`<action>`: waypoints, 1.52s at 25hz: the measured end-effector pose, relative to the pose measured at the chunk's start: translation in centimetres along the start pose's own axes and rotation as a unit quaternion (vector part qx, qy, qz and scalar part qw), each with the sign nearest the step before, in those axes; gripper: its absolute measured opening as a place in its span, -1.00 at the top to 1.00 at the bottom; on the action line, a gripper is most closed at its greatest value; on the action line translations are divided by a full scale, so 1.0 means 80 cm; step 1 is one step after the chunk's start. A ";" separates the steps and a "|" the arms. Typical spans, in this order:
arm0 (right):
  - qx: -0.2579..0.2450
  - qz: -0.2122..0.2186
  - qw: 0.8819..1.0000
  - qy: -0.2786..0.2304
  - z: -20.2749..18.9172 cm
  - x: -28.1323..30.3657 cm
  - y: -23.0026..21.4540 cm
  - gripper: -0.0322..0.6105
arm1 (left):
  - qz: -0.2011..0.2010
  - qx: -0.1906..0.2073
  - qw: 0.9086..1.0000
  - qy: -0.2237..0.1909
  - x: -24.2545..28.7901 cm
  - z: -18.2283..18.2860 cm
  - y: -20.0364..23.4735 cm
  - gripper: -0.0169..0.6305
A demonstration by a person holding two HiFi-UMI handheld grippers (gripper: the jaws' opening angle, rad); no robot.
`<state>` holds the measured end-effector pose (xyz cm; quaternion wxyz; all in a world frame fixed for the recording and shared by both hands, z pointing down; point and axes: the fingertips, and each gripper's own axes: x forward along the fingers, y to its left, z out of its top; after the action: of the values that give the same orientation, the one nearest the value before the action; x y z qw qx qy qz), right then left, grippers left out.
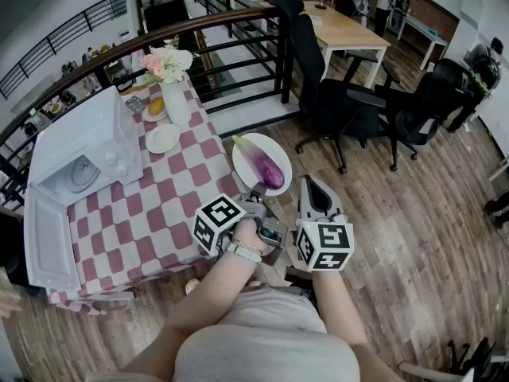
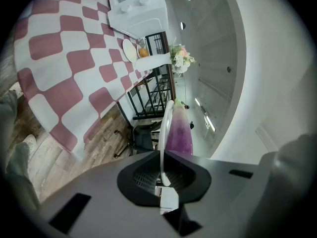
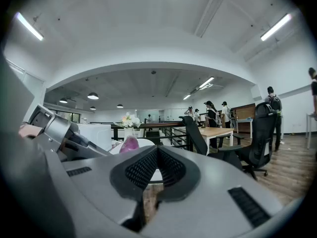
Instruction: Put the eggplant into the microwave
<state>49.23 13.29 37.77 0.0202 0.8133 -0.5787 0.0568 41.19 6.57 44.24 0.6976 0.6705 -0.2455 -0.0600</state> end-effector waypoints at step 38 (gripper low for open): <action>0.003 0.015 1.000 -0.012 0.014 0.080 0.167 0.82 | -0.001 -0.010 1.000 0.002 -0.058 0.165 0.012 0.89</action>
<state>38.74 2.75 36.95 0.0099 0.8052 -0.5908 0.0494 31.28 -3.39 43.67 0.7046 0.6640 -0.2424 -0.0620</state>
